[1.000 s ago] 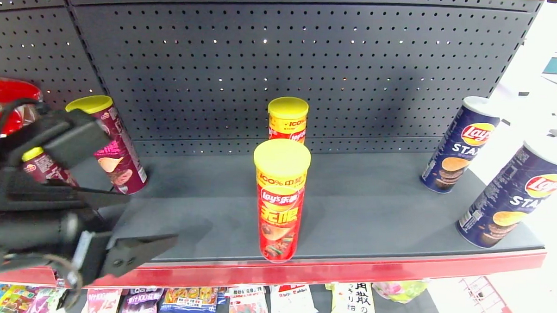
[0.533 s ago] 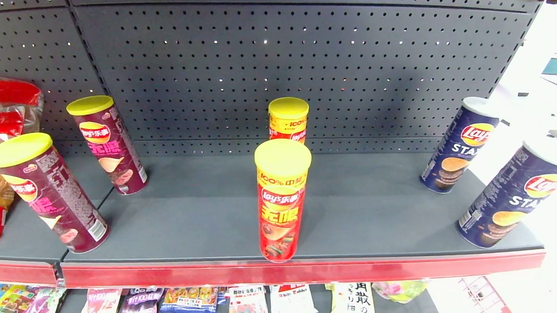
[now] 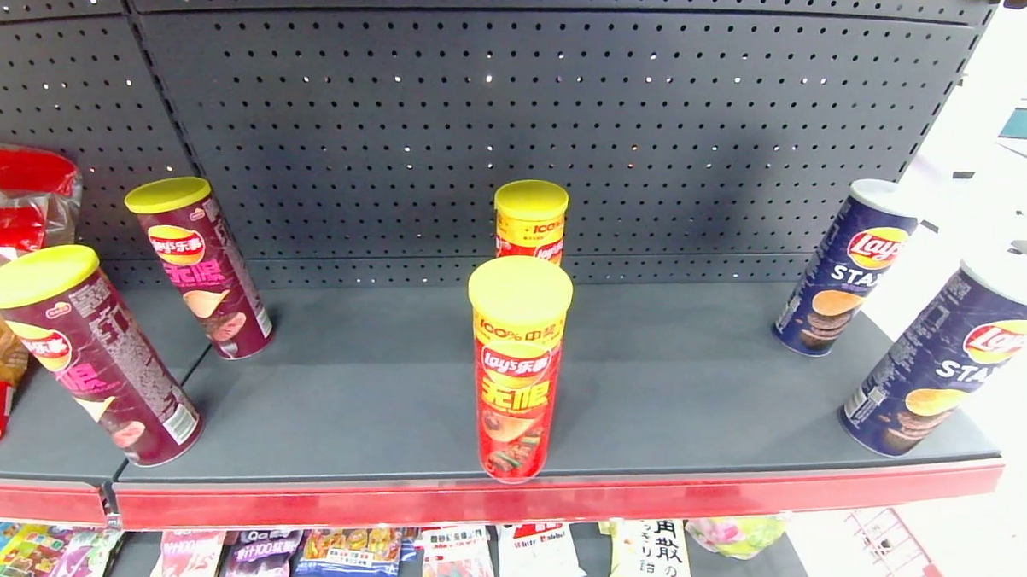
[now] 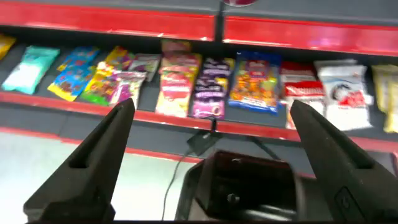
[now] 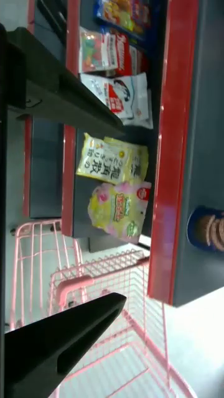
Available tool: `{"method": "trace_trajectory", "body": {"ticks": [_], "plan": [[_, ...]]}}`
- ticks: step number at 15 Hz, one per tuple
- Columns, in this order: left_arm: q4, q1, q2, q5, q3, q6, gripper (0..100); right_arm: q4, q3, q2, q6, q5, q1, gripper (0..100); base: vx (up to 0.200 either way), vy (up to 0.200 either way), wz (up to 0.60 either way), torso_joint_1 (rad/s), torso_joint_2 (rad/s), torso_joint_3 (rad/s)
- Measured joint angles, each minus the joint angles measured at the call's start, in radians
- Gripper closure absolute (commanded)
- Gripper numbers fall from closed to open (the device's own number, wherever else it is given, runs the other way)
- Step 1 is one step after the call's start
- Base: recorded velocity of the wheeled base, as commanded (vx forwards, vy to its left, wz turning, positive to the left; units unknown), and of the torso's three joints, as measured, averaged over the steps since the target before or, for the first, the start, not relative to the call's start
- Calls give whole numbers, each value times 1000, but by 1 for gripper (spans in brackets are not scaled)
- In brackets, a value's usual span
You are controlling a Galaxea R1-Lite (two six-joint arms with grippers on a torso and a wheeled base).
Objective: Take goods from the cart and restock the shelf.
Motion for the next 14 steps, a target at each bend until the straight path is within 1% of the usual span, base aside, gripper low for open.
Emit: {"method": "trace_trajectory", "body": {"ticks": [1, 2, 3, 4, 6, 7, 8, 9, 10, 11, 12, 13, 14], "plan": [[-2, 2, -12, 14, 18, -23, 0, 1, 16, -15, 0, 3, 20, 0, 0, 0, 0, 0, 0, 0], [-4, 5, -21, 40, 47, -57, 0, -1, 33, -27, 1, 11, 30, 0, 0, 0, 0, 0, 0, 0], [-18, 5, -26, 61, 75, -70, 0, -4, 42, -32, 0, 23, 37, 0, 0, 0, 0, 0, 0, 0], [-82, 5, -30, 70, 111, -76, 0, -5, 47, -36, 1, 25, 39, 0, 0, 0, 0, 0, 0, 0], [-274, 5, -32, 72, 204, -79, 0, -5, 54, -53, 41, -7, 33, 0, 0, 0, 0, 0, 0, 0], [-418, 5, -33, 71, 265, -78, 0, -5, 57, -63, 103, -72, 28, 0, 0, 0, 0, 0, 0, 0], [-567, 4, -33, 66, 341, -73, 0, -10, 60, -72, 152, -165, 25, 0, 0, 0, 0, 0, 0, 0], [-653, 4, -34, 58, 401, -66, 0, -16, 64, -79, 172, -195, 23, 0, 0, 0, 0, 0, 0, 0], [-737, 4, -34, 17, 450, -48, 0, -43, 72, -83, 161, -166, 21, 0, 0, 0, 0, 0, 0, 0], [-858, 4, -34, -66, 510, -2, 0, -76, 83, -87, 119, -99, 20, 0, 0, 0, 0, 0, 0, 0], [-931, 4, -34, -168, 557, 88, 0, -107, 95, -87, 67, -16, 20, 0, 0, 0, 0, 0, 0, 0], [-990, 4, -34, -278, 590, 168, 0, -159, 112, -88, 17, 47, 20, 0, 0, 0, 0, 0, 0, 0], [-1020, 3, -34, -368, 616, 212, 0, -226, 136, -88, -7, 77, 20, 0, 0, 0, 0, 0, 0, 0]]}}
